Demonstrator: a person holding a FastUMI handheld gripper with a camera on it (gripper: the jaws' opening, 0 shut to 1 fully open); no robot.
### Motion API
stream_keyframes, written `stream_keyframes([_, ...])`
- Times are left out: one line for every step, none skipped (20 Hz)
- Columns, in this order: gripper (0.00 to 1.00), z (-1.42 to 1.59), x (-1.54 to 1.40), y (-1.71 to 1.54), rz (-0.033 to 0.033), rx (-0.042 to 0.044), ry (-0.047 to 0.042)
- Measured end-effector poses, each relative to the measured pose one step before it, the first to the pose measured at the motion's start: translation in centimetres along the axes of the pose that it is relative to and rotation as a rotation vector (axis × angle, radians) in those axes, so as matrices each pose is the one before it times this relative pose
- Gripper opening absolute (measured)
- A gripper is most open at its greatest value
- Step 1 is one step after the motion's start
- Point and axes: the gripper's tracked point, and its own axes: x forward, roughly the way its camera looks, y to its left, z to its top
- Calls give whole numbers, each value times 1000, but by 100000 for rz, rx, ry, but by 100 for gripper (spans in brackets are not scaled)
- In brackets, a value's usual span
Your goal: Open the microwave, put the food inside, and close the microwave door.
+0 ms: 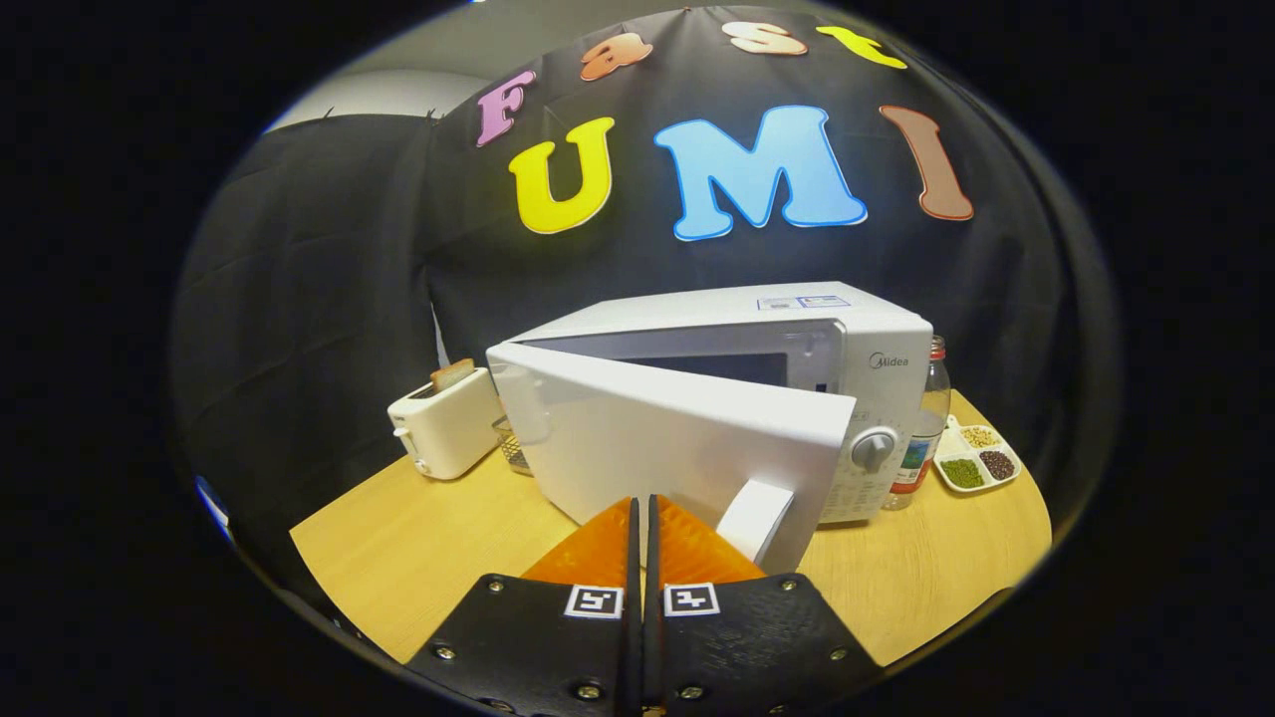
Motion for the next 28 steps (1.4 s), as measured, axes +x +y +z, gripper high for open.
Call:
stream_keyframes([1,284,364,-602,-1221,-533,-416])
stream_keyframes([1,393,397,-570,-1227,75,-649])
stream_keyframes([1,274,439,-454,-963,449,-315])
stream_keyframes([1,255,442,-424,-1066,648,-33])
stream_keyframes([1,181,506,-434,-1078,542,-79])
stream_keyframes([1,117,514,-384,-1040,357,270])
stream_keyframes([1,69,487,-368,-955,338,238])
stream_keyframes([1,176,501,-326,-1000,338,-23])
stream_keyframes([1,259,553,-373,-1054,342,-383])
stream_keyframes([1,190,514,-244,-789,447,97])
stream_keyframes([1,90,426,-335,-1143,409,32])
stream_keyframes([1,77,459,-303,-1023,-27,240])
stream_keyframes([1,95,415,-242,-625,169,74])
stream_keyframes([1,157,393,-306,-1004,328,-278])
stream_keyframes([1,83,386,-313,-911,271,-55])
stream_keyframes([1,86,381,-316,-1264,429,-240])
stream_keyframes([1,-67,322,-371,-1354,597,171])
stream_keyframes([1,106,282,-141,-263,1005,15])
stream_keyframes([1,151,344,-108,-439,957,-191])
stream_keyframes([1,-6,125,-39,31,587,215])
stream_keyframes([1,-42,-55,-47,-315,-1546,-614])
stream_keyframes([1,134,50,-66,-809,-2955,-1120])
stream_keyframes([1,20,176,-14,-700,-1282,-730])
stream_keyframes([1,159,286,-8,-290,-562,-452])
stream_keyframes([1,-2,143,162,594,-85,-254])
stream_keyframes([1,184,362,-120,-698,-1161,-901])
stream_keyframes([1,-27,683,-344,-767,-809,922])
stream_keyframes([1,-41,-637,128,-91,288,566])
